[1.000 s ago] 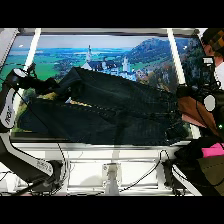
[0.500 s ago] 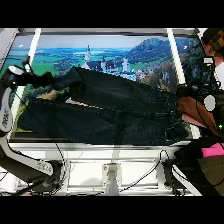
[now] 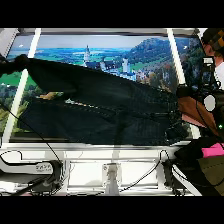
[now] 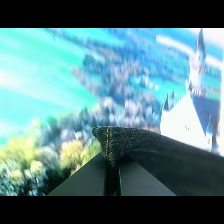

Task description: Fold the clothes and pants, and hang the long-sleeved shirts on hangers.

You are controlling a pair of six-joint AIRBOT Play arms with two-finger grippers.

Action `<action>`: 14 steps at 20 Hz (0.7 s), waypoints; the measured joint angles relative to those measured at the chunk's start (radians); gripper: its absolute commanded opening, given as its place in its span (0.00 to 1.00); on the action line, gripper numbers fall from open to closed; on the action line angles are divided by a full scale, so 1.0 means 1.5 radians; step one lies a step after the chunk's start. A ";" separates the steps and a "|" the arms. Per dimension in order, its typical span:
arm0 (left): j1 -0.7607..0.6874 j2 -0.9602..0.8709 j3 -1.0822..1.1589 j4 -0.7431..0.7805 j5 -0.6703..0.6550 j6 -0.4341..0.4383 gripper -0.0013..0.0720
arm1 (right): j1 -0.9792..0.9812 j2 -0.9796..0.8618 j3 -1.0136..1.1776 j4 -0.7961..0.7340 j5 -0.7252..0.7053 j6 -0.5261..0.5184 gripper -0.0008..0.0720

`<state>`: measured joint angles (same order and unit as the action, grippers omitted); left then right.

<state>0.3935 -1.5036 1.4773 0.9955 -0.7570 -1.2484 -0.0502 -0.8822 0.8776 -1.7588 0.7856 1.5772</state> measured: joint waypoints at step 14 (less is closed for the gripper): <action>0.009 -0.073 0.000 0.160 0.151 0.017 0.07 | 0.000 0.000 0.000 0.000 0.000 0.000 0.85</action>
<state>0.4068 -1.6138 1.4773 1.2354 -0.5308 -1.2228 -0.0502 -0.8822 0.8776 -1.7584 0.7856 1.5772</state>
